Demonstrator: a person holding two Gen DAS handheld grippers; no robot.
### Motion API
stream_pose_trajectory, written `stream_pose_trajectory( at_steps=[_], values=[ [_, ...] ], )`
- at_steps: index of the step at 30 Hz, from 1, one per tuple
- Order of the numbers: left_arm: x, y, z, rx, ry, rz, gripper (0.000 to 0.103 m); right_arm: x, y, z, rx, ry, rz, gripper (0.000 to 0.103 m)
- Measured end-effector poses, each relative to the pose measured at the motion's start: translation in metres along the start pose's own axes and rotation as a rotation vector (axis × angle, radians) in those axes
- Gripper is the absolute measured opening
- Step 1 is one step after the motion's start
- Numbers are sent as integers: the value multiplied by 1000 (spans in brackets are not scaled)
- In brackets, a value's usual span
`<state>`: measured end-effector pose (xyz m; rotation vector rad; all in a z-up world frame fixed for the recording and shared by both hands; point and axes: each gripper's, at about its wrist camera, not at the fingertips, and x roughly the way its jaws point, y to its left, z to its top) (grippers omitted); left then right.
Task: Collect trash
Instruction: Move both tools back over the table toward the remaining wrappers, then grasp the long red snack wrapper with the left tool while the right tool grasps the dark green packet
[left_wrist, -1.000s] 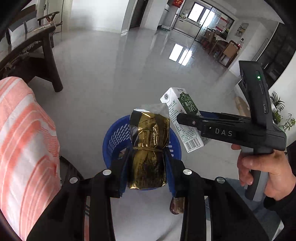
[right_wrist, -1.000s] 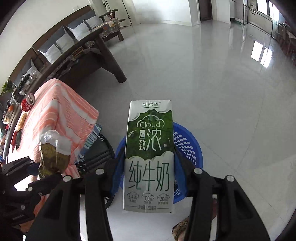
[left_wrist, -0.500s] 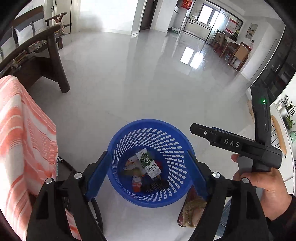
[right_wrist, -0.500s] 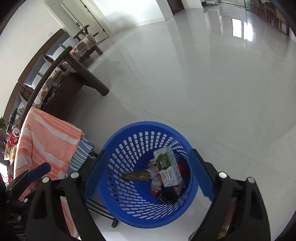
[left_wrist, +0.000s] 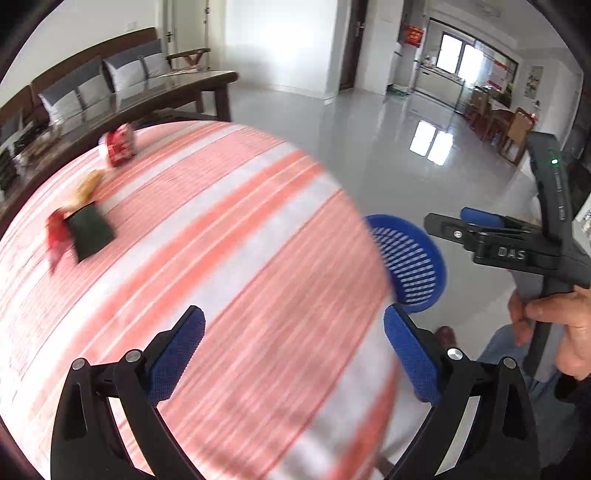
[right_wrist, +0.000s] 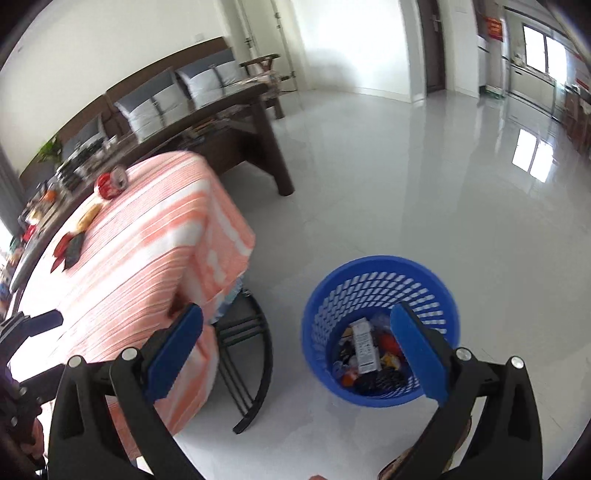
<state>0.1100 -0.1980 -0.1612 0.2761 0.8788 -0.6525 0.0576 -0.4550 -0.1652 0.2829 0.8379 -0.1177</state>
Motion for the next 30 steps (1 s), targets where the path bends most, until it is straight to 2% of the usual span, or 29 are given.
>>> stream_pose_trajectory(
  at_steps=[4,7,11,14,17,20,24,27,30],
  values=[
    [-25,64,-28,-85,9,133,96,7,84,6,-144,34,86,98],
    [-41,106,-41,-157,-4,192,96,21,137,15,-260,40,116,98],
    [-46,151,-46,-237,-12,221,96,54,194,21,-370,98,132,98],
    [-48,170,-35,-271,-34,194,96,74,223,19,-425,146,134,98],
    [-47,187,-15,-294,-73,148,96,85,235,15,-457,165,114,98],
    [-37,199,13,-294,-108,117,96,87,234,14,-449,147,118,99],
    [-2,222,46,-348,-75,77,96,86,235,12,-447,133,110,98],
    [23,237,55,-407,-35,52,89,84,235,11,-452,123,100,98],
    [40,241,59,-419,11,41,73,83,234,10,-450,122,98,98]
  ],
)
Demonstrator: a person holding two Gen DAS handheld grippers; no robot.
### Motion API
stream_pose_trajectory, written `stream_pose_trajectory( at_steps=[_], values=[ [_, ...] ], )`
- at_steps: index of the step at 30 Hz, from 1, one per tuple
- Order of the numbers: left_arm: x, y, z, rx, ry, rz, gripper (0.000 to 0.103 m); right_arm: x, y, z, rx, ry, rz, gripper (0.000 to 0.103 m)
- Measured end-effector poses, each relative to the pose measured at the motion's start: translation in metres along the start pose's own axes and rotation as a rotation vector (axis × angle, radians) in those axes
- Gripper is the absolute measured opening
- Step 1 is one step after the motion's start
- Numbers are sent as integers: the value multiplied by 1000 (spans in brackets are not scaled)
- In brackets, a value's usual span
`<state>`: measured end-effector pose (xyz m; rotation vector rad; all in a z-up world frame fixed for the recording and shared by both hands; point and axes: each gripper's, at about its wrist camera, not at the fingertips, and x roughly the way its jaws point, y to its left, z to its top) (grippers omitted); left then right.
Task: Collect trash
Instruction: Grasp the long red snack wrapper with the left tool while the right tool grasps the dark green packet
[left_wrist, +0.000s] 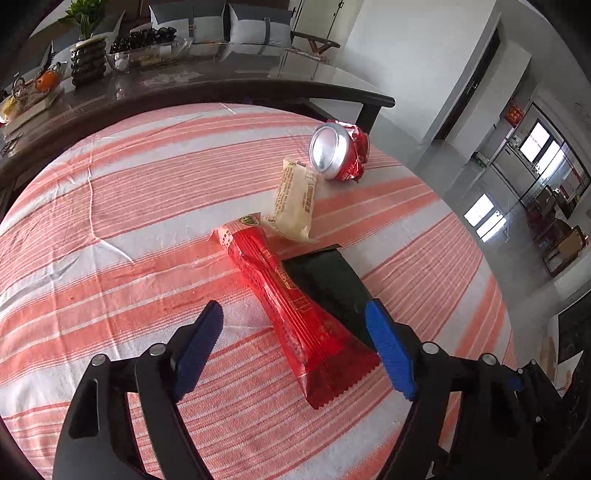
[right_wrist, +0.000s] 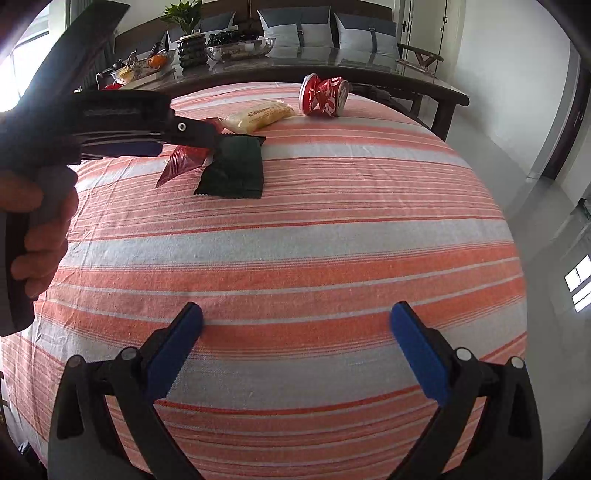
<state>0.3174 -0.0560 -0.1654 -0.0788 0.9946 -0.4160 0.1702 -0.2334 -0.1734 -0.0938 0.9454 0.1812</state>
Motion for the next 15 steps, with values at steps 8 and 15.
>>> stream_pose_trajectory(
  at_steps=[8,15],
  values=[
    [-13,16,-7,-43,-20,-46,20,1,-1,1,8,4,9,98],
    [-64,46,-41,57,-23,67,20,2,-2,1,12,4,12,98]
  ],
)
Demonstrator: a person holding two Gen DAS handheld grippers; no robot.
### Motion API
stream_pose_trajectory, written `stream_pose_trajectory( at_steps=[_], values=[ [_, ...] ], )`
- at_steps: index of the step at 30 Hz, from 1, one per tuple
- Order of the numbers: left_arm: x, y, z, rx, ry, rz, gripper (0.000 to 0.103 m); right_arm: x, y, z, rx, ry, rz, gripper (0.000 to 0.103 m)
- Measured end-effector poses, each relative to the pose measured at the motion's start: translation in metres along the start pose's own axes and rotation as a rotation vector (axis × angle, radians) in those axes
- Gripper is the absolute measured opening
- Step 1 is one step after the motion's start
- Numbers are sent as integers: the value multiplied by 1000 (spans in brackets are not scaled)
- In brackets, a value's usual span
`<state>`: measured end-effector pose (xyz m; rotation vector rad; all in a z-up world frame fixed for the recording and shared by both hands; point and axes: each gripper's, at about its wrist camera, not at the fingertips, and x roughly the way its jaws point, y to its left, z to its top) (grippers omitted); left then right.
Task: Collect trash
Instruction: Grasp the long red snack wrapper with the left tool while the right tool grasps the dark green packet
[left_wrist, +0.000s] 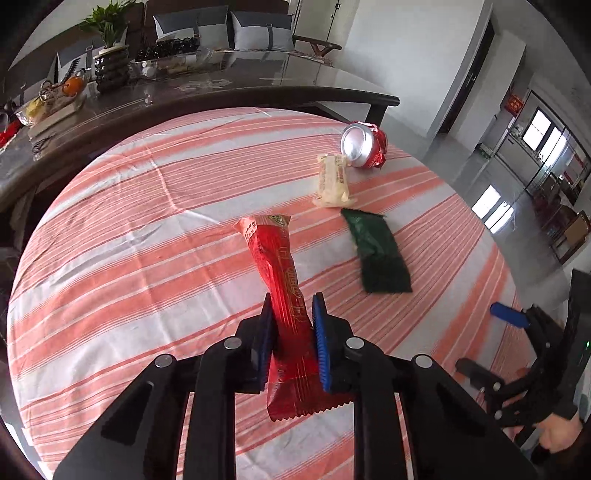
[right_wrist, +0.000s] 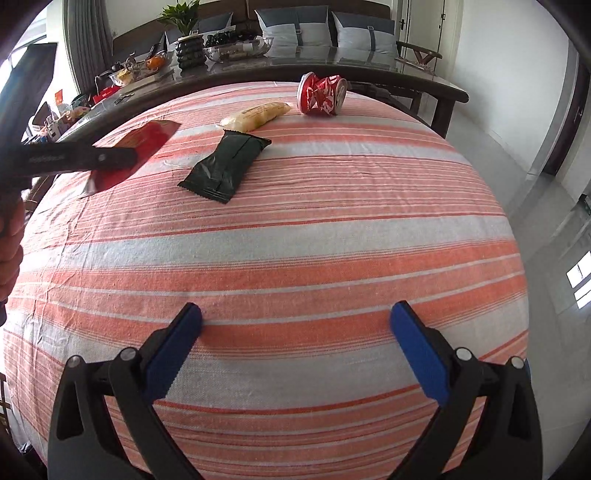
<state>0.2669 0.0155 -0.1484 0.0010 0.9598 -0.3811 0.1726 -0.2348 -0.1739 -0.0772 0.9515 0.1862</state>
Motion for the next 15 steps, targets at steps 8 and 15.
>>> stream_pose_trajectory(
  at_steps=[8,15],
  values=[
    [-1,18,-36,49,4,93,68,4,-2,9,37,14,11,98],
    [7,20,-38,72,-9,159,83,23,11,49,128,19,105,98]
  ],
)
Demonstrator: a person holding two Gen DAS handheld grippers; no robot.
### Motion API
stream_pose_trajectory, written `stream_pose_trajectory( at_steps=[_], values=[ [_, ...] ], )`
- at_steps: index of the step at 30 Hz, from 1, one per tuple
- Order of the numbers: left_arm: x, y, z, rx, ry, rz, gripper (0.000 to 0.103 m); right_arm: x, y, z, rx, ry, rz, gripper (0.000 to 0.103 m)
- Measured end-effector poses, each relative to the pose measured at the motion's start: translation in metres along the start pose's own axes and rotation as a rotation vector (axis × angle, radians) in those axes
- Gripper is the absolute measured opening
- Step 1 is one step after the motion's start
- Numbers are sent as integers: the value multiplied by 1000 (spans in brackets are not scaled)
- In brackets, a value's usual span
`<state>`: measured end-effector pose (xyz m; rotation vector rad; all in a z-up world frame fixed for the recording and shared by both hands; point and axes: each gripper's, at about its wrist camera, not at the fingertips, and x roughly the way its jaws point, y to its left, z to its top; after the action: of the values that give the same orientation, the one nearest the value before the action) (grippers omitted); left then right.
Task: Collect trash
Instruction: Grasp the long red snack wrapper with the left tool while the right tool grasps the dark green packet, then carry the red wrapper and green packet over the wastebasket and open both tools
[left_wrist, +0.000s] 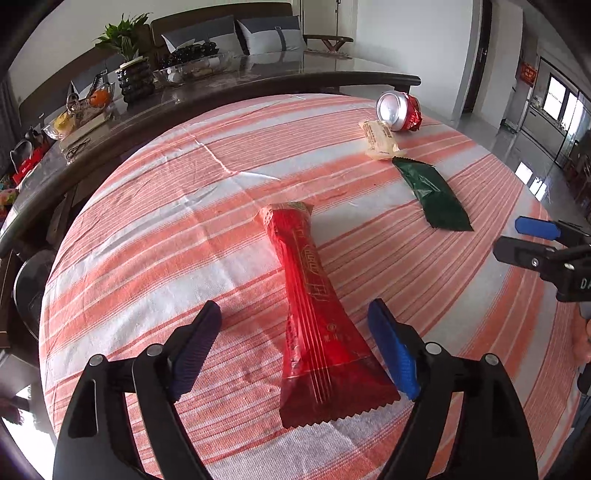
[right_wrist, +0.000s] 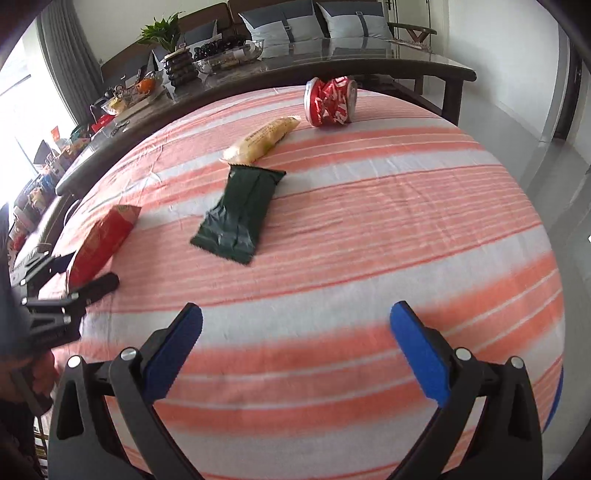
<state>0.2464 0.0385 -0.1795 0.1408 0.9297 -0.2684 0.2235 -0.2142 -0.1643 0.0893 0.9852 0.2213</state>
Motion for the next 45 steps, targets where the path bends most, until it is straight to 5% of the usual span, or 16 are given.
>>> stream_pose_trajectory(
  at_steps=[4,9,12,13,15,27,32,40,41,42,45],
  values=[
    [3,1,0,0,12,-13,91,24,26,30,6,12,25,88],
    [5,3,0,-9,21,-4,96,51,48,54,-19,5,-72,87],
    [6,3,0,-11,23,-3,97,54,54,55,-49,-19,-151,68],
    [6,3,0,-11,23,-3,97,52,53,54,-59,-24,-139,55],
    [6,3,0,-11,23,-4,97,47,54,50,-94,-22,-107,44],
    [6,2,2,1,35,-9,97,-7,22,-15,-156,-1,-94,42],
    [3,0,7,4,40,-78,97,-19,10,-26,-146,24,-76,44],
    [8,-12,19,46,32,-51,81,-17,7,-24,-151,58,-44,55],
    [10,-13,19,52,37,-47,70,-17,6,-24,-147,56,-42,54],
    [10,-15,18,60,30,-44,68,-17,5,-23,-143,56,-41,47],
    [4,-18,16,73,12,-51,31,-20,2,-24,-134,58,-38,38]
  ],
)
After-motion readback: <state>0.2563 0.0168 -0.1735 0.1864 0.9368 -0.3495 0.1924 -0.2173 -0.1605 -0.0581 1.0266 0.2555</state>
